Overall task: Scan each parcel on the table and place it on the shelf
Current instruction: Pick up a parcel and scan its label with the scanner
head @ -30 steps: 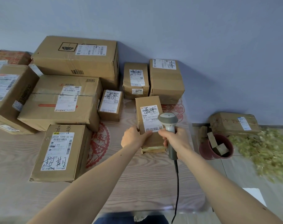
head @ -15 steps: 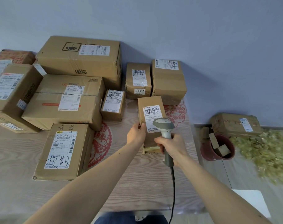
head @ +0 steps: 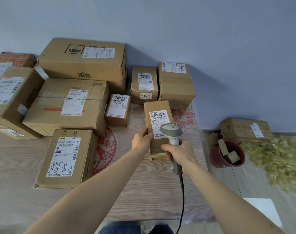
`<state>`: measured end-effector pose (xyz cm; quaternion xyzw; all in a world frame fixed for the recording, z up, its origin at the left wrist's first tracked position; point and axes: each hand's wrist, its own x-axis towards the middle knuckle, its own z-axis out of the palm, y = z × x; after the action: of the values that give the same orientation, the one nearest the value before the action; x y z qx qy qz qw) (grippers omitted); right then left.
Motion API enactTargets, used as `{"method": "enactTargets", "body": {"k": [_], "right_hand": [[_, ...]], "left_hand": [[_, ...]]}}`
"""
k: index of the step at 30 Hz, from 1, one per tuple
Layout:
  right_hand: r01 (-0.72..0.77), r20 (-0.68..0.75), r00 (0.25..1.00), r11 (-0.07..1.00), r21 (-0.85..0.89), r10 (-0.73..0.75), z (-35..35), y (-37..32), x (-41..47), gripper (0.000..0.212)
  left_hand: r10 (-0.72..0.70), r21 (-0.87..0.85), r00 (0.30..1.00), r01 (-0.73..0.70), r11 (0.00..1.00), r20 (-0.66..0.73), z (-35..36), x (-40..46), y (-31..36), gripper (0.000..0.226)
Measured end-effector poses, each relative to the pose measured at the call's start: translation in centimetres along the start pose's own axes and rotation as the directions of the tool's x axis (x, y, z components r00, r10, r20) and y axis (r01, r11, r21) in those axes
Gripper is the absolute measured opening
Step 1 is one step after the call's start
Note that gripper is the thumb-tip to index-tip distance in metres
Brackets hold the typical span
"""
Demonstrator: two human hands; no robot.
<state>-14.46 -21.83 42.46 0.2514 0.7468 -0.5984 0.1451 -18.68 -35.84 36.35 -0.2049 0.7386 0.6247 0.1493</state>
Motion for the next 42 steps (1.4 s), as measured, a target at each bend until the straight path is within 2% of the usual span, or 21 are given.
{"method": "enactTargets", "body": {"k": [8,22,29,37,42], "right_hand": [[0.005,0.021,1.000,0.998,0.058,-0.006,-0.1,-0.1,-0.3,0.014],[0.010,0.012,1.000,0.999,0.050,-0.011,-0.4,-0.2,-0.5,0.016],[0.042,-0.076,0.996,0.998,-0.037,-0.045,-1.4,0.1,0.1,0.021],[0.095,-0.148,0.983,0.993,-0.071,-0.105,-3.8,0.5,0.3,0.017],[0.079,-0.176,0.980,0.991,-0.106,-0.097,-5.2,2.1,1.5,0.011]], "left_hand": [[0.004,0.004,1.000,-0.004,1.000,0.006,0.1,-0.2,0.2,0.034],[0.015,0.025,1.000,-0.015,1.000,0.002,0.1,-0.2,0.3,0.030],[-0.006,0.035,1.000,0.007,0.999,-0.004,0.3,0.0,0.6,0.028],[0.012,0.144,1.000,-0.008,0.990,-0.025,0.7,0.3,1.3,0.036],[0.011,0.147,0.999,-0.006,0.989,-0.032,1.1,0.5,1.3,0.038]]}}
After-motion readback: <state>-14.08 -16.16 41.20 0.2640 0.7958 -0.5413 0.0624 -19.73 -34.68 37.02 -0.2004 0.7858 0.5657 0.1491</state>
